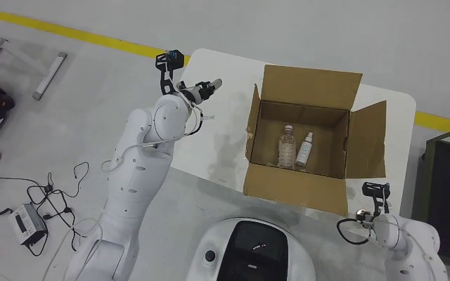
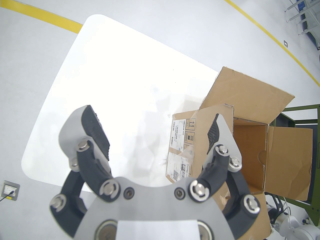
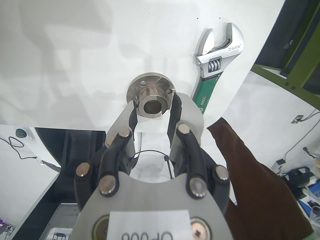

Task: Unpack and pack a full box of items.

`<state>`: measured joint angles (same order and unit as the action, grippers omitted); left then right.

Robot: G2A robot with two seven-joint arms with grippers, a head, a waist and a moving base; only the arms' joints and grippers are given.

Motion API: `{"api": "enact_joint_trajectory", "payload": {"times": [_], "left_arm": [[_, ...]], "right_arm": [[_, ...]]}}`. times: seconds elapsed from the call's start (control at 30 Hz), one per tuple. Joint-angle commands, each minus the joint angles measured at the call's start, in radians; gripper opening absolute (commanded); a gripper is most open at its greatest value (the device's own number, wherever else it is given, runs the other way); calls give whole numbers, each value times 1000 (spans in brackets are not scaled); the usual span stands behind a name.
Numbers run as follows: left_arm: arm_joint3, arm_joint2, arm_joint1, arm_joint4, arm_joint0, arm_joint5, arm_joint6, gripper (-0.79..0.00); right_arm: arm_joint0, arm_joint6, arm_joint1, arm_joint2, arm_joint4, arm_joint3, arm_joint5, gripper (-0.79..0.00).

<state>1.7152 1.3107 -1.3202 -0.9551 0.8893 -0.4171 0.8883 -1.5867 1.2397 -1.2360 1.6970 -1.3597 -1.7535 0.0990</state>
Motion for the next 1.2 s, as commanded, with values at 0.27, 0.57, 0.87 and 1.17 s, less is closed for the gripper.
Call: {"api": "enact_joint_trajectory", "payload": {"times": [0.27,0.57,0.87,1.17], "left_arm": [[0,0,0,0,0,0,0,0],[0,0,0,0,0,0,0,0],[0,0,0,0,0,0,0,0],[0,0,0,0,0,0,0,0]], "right_arm": [[8,0,2,4,5,13,2,-505],[13,1,3,4,13,22,5,-520],[-1,0,4,23,35,-33,9,-785],[-91,15,9,163,147,-284,7,-785]]}}
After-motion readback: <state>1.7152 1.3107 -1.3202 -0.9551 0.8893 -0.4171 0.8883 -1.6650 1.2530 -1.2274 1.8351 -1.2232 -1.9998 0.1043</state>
